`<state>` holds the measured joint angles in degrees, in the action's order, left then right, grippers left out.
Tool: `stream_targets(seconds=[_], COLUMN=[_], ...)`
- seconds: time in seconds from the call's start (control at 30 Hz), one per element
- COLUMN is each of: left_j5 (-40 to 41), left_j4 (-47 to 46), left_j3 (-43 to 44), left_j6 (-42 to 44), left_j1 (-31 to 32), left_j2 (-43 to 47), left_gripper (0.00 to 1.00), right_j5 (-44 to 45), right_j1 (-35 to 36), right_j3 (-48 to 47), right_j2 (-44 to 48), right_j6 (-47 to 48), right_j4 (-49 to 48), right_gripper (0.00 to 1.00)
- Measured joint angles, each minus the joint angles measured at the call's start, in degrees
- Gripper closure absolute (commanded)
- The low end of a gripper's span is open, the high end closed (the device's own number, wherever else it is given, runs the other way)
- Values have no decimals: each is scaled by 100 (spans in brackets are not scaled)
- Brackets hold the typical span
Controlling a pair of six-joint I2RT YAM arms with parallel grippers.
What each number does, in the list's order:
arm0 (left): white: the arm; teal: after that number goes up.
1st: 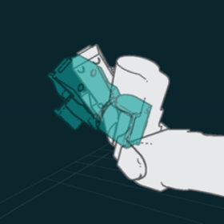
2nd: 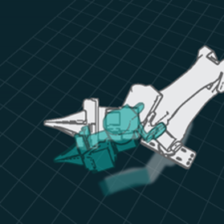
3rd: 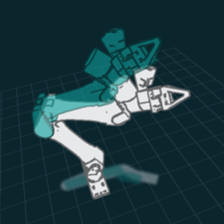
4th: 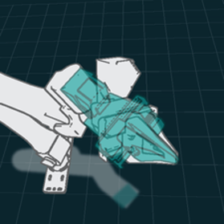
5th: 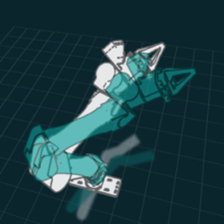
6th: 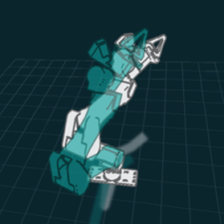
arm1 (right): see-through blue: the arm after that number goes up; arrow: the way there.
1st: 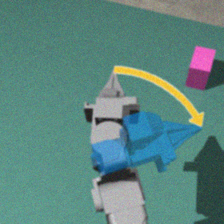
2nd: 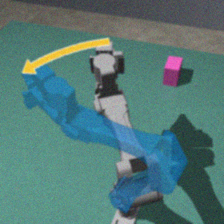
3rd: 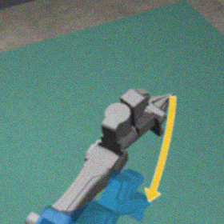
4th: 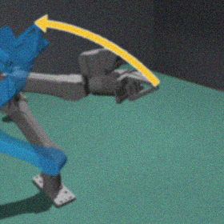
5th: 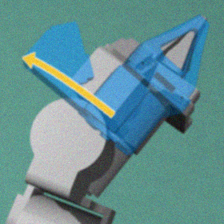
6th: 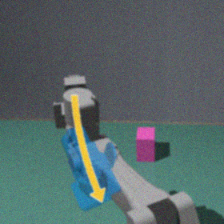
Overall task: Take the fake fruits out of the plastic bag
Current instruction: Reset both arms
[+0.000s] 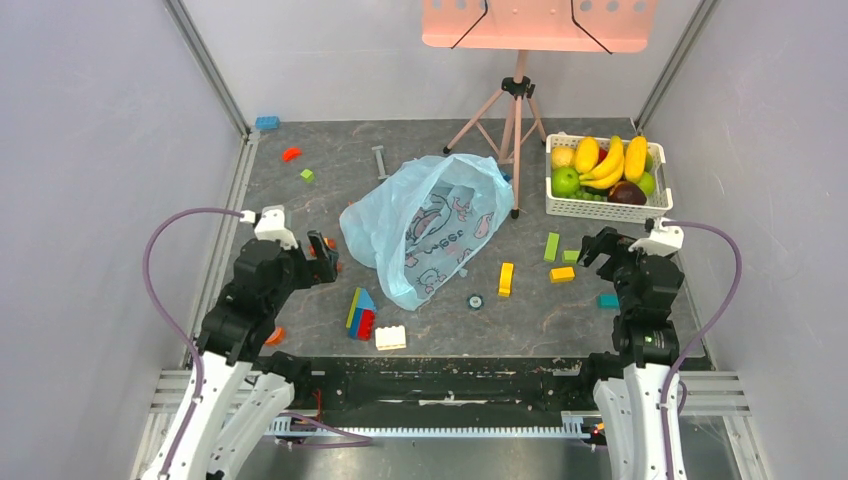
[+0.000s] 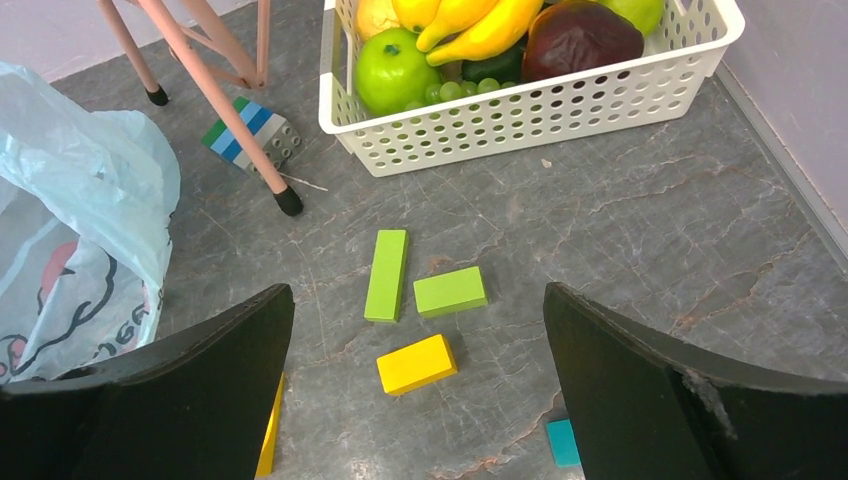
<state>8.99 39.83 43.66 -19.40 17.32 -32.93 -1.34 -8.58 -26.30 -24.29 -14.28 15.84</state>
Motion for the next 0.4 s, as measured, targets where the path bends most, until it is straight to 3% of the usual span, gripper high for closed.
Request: stream_targets(seconds=[0.17,0.4], left_j5=[105,210], left_j4=[-105,-94], left_j3=[-2,0], left_j6=[0,0], left_j1=[0,0], left_j2=[450,195], left_gripper=[0,0], right_j5=[11,15], right_j1=[0,0], right_j3=[52,85], right_j2=[-17,-42], right_j6=[52,85], right_j4=[33,144], right_gripper=[2,2])
